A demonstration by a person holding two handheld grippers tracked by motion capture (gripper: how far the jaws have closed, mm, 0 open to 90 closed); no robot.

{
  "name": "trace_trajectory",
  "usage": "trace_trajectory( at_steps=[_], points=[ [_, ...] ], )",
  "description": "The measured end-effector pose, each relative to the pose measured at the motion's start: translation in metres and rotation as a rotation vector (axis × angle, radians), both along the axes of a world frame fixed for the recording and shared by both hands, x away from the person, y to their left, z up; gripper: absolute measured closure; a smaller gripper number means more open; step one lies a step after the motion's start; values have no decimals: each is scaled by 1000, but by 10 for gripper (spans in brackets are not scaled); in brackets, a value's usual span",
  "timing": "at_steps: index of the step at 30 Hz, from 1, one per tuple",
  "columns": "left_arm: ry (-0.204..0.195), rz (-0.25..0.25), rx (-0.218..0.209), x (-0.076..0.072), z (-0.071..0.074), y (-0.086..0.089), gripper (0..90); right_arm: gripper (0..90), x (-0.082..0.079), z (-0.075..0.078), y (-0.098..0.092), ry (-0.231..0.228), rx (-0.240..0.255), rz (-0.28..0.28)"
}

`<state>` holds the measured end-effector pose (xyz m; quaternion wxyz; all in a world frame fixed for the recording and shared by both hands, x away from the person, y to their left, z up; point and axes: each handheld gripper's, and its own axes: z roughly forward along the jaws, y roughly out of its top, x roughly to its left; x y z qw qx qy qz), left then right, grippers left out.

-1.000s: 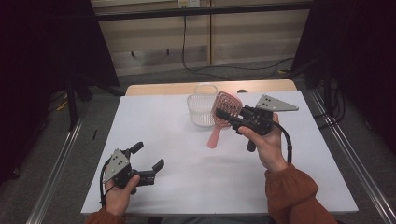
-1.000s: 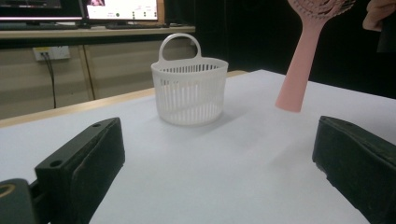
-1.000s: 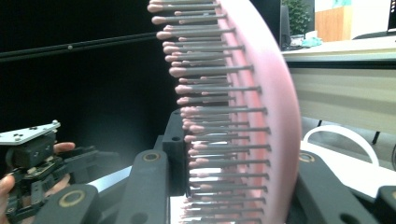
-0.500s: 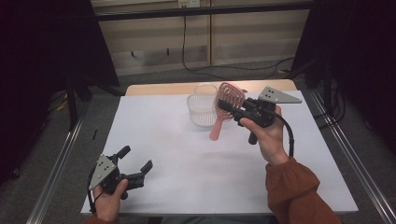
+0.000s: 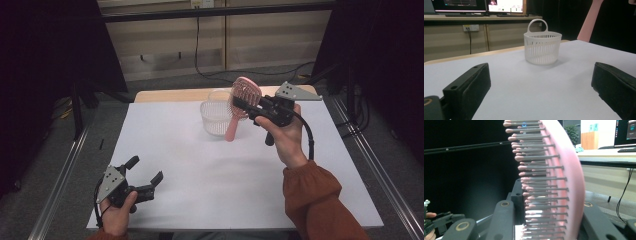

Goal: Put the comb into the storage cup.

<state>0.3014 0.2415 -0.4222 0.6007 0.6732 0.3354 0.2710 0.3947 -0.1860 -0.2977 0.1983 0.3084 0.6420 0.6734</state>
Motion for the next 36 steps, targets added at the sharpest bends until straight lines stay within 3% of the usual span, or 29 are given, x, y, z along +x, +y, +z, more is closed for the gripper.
trace_trajectory(
  at_steps=[6,9,21,26,36],
  points=[
    [-3,-5,9,0,-1,-2,24,642,10,7,4,-2,5,-11],
    [-24,5,23,-2,0,-4,24,643,12,8,6,-8,11,-6],
    [-19,-7,11,-1,1,-3,25,642,24,11,5,-3,33,-42],
    [-11,-12,26,0,0,-3,25,642,29,13,4,-11,41,-63],
    [3,-19,23,0,-1,-5,24,642,43,16,13,-26,52,-95]
  ],
)
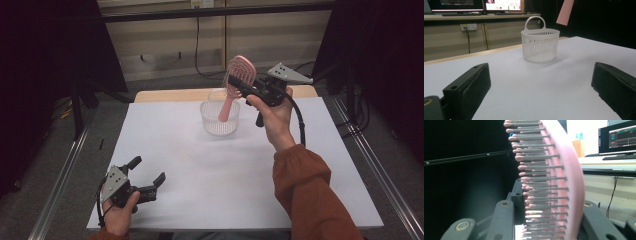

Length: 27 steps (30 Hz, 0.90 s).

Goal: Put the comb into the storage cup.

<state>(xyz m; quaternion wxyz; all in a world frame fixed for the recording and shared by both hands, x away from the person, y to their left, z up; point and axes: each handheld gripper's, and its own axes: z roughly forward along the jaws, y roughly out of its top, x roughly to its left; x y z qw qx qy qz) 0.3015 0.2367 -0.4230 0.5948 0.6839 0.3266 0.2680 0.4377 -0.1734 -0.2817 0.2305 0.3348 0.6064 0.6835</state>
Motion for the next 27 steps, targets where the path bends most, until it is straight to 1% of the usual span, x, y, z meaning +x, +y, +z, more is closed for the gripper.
trace_trajectory(
  at_steps=[2,4,6,9,13,17,19,20,23,25,27],
  points=[
    [-3,-5,2,-1,1,1,24,643,3,2,2,1,-4,-1],
    [-6,1,-9,-1,2,1,24,642,6,5,4,-4,-5,-9],
    [-3,0,-1,-1,1,1,25,642,9,6,4,-2,-3,-18],
    [-2,-2,4,-1,1,1,25,642,16,7,3,-2,-3,-38],
    [2,-3,-2,-1,1,0,24,642,24,6,4,1,5,-51],
    [2,-4,1,0,1,1,24,642,32,3,6,10,4,-61],
    [7,-3,-7,0,0,0,24,642,36,1,6,14,-3,-65],
    [8,-4,5,1,0,0,24,642,38,-1,7,18,0,-70],
    [13,-4,-2,0,0,0,24,642,44,-8,6,27,1,-79],
    [9,-6,5,1,0,1,24,642,47,-12,7,34,0,-82],
    [8,-3,-1,1,0,0,24,642,49,-15,9,33,-6,-85]
  ],
)
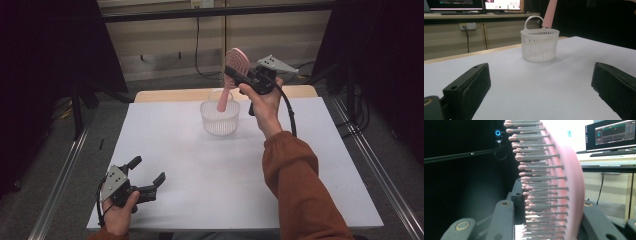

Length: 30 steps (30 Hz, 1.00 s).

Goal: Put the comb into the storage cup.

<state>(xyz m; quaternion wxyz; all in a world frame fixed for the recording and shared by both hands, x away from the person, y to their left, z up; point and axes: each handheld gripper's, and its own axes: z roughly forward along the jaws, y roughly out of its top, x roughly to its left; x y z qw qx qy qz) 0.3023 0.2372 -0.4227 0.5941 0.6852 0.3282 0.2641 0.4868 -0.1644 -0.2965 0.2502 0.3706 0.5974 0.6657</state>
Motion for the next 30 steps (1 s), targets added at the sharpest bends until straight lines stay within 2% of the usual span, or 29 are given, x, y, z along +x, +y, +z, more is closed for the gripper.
trace_trajectory(
  at_steps=[3,10,12,13,15,19,24,30],
  points=[
    [6,-9,4,1,0,-1,24,642,0,-3,4,-25,-9,-15],
    [9,-11,3,1,-1,-1,24,642,4,-12,7,-20,-4,-16],
    [23,-13,-6,2,-1,0,24,643,4,-16,7,-19,-1,-23],
    [19,-3,-6,1,-1,0,24,642,4,-19,7,-15,4,-28],
    [28,-16,-13,2,-2,0,24,642,5,-26,7,0,11,-29],
    [8,-9,13,1,-1,-1,24,642,7,-35,6,20,11,-40],
    [13,-15,12,2,-1,-1,24,642,9,-43,6,32,10,-45],
    [2,-5,18,2,-1,1,24,642,11,-50,9,45,9,-46]
  ],
)
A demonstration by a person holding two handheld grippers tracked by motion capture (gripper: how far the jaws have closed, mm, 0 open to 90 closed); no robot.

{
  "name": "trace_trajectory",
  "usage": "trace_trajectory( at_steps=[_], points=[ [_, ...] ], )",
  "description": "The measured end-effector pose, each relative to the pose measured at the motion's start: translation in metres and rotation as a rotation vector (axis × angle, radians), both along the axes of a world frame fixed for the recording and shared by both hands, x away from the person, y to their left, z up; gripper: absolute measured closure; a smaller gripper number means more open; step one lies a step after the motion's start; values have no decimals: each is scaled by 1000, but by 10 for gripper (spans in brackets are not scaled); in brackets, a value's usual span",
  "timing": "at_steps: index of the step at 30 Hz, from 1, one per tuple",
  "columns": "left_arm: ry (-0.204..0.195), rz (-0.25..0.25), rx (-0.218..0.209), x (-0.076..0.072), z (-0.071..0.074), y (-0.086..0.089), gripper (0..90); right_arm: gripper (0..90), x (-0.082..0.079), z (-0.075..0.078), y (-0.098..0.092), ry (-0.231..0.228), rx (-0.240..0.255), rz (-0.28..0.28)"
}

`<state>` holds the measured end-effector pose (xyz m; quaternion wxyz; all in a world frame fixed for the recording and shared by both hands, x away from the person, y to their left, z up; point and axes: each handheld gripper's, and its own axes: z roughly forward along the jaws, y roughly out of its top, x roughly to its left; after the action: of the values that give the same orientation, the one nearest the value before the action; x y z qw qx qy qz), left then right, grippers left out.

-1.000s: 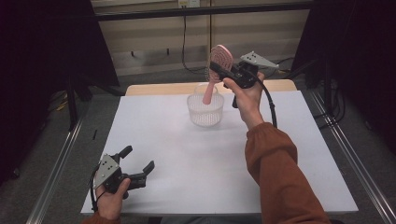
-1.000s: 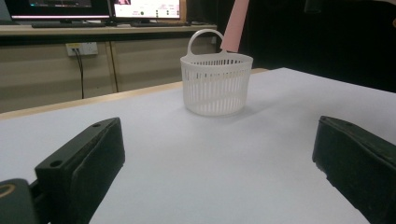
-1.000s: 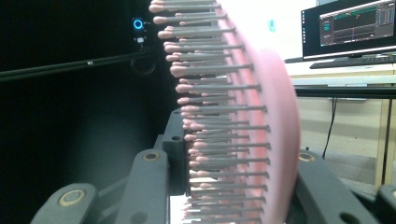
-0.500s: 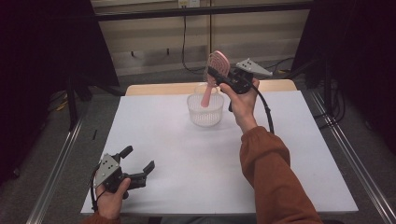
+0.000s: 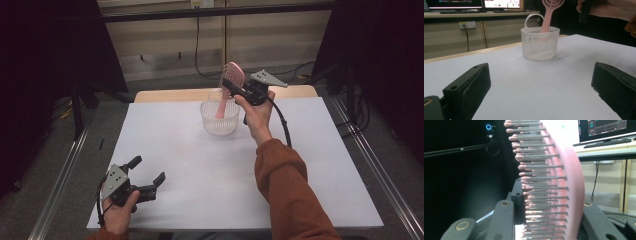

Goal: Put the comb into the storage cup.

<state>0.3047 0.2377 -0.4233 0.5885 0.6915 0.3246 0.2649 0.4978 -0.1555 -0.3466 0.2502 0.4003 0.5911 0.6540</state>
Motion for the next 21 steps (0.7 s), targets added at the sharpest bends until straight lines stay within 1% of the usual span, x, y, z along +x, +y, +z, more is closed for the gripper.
trace_trajectory(
  at_steps=[5,16,19,20,21],
  points=[
    [3,-5,-3,0,0,-1,24,642,2,-5,3,9,6,-1],
    [2,-6,5,0,0,-1,24,642,7,-15,11,22,-1,-2],
    [9,-10,0,-1,0,-1,24,642,9,-18,13,27,4,-2],
    [10,-7,-5,-1,0,-1,24,642,9,-20,13,30,3,-3],
    [7,-4,1,-1,0,-1,24,642,9,-21,14,34,2,-4]
  ],
)
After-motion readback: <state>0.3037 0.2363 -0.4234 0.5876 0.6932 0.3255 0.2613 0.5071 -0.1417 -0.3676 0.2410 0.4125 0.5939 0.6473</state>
